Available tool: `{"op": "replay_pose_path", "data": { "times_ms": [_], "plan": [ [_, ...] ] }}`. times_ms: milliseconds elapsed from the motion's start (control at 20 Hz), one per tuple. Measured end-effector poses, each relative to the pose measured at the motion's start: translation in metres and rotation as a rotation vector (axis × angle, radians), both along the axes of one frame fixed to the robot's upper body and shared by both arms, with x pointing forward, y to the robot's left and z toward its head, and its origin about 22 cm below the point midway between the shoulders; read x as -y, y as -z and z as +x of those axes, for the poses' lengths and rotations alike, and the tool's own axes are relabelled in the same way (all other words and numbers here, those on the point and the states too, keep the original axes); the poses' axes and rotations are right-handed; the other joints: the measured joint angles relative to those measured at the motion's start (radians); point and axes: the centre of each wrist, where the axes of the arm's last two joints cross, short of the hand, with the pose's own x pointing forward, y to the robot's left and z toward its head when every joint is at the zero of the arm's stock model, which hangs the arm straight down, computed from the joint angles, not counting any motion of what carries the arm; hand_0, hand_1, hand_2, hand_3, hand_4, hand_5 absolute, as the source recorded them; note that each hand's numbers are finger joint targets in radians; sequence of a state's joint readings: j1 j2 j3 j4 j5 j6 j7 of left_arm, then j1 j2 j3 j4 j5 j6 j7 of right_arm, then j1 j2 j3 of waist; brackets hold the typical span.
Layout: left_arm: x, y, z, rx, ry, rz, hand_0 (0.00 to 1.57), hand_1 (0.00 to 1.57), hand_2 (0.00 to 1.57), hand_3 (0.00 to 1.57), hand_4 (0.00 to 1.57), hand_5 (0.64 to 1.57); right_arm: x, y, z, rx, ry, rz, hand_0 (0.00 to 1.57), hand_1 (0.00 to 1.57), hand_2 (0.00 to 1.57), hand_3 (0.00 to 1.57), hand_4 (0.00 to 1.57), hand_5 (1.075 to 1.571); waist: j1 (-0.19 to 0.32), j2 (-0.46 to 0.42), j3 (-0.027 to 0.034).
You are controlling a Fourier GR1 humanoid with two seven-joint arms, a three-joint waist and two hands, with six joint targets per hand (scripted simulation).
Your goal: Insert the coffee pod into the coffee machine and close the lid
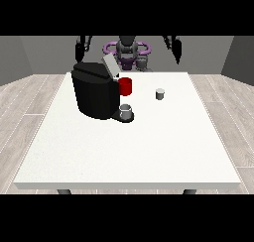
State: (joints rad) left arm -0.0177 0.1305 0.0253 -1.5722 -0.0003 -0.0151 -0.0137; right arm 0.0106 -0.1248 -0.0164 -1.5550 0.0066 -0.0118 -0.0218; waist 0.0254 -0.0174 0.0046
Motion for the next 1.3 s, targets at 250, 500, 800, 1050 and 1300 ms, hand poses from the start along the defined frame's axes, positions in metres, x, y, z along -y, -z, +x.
{"op": "replay_pose_path", "data": {
  "times_ms": [250,500,800,1050,1300],
  "plan": [
    [0.01,0.013,-0.011,0.023,0.035,-0.037,0.0,0.0,0.0,0.0,0.32,1.571,-0.005,0.013,-0.003,-0.044,-0.011,0.022,0.0,0.0,0.0,0.0,0.13,1.571,-0.007,-0.013,-0.0034],
    [0.019,0.019,-0.018,0.065,0.066,-0.1,0.0,0.0,0.0,0.0,0.27,1.571,-0.003,0.013,-0.005,0.009,0.102,0.077,0.0,0.0,0.0,0.0,0.18,1.571,-0.025,-0.037,-0.0042],
    [0.015,0.014,-0.018,0.07,0.103,-0.001,0.0,0.0,0.0,0.0,0.0,1.571,-0.005,0.013,-0.004,0.044,0.156,0.105,0.0,0.0,0.0,0.0,0.16,1.571,-0.025,-0.033,-0.0044],
    [-0.011,0.001,0.006,0.063,0.082,0.13,0.0,0.0,0.0,0.0,0.0,1.571,-0.02,0.003,0.003,0.083,0.122,0.118,0.0,0.0,0.0,0.0,0.19,1.571,-0.067,0.012,-0.0045],
    [-0.031,-0.01,0.034,0.004,0.051,0.166,0.0,0.0,0.0,0.0,0.0,1.571,-0.028,-0.004,0.007,0.119,0.075,0.125,0.0,0.0,0.0,0.0,0.28,1.571,-0.116,0.062,-0.0047]
  ]
}}
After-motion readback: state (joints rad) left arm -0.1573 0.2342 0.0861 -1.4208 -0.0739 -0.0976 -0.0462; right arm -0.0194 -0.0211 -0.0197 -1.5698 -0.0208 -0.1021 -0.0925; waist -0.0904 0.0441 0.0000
